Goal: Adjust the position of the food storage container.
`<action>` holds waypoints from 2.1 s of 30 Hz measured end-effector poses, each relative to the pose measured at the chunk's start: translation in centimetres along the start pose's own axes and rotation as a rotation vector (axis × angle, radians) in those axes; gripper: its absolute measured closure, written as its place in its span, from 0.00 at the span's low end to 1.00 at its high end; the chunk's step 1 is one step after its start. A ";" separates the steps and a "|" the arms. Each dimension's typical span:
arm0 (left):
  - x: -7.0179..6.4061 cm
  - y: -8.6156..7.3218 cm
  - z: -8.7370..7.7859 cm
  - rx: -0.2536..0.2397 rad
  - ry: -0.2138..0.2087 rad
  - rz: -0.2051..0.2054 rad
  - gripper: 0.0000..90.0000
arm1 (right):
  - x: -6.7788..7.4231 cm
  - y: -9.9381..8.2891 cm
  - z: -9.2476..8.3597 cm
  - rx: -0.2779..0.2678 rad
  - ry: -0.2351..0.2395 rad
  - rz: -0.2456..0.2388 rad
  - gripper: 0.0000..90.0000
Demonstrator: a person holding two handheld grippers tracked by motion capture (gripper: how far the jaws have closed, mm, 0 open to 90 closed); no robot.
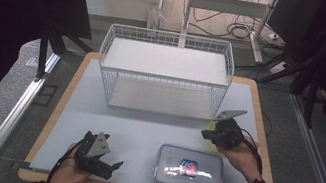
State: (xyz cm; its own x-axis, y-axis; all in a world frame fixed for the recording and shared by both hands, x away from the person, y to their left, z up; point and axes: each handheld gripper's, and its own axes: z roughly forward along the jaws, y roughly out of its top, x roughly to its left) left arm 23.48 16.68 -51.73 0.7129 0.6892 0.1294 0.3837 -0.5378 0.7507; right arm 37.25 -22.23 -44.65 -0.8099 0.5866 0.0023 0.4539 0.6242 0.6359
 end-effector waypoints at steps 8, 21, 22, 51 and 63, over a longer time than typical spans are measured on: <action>-1.2 1.4 0.9 0.001 -0.098 -0.042 0.19 | 0.9 -5.3 -4.9 -0.066 -0.123 0.110 1.00; -4.5 4.8 4.4 0.007 -0.281 -0.083 0.90 | 5.5 -12.0 -5.6 0.015 -0.110 0.217 0.99; -4.5 4.8 4.4 0.007 -0.281 -0.083 0.91 | 5.8 -12.0 -5.5 0.024 -0.118 0.210 1.00; 1.0 1.6 1.1 0.118 -0.038 -0.212 0.99 | 8.0 -4.4 2.1 -0.020 -0.038 0.084 1.00; 3.2 0.2 -1.2 0.029 0.027 -0.252 0.70 | 7.8 -4.1 2.0 -0.073 -0.070 -0.003 0.84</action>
State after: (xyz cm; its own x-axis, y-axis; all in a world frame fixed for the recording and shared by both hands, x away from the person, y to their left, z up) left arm 25.08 19.34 -50.35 0.5770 0.8156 -0.0423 0.5647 -0.3610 0.7422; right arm 29.86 -19.18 -48.74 -0.7818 0.6213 -0.0520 0.4212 0.5878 0.6907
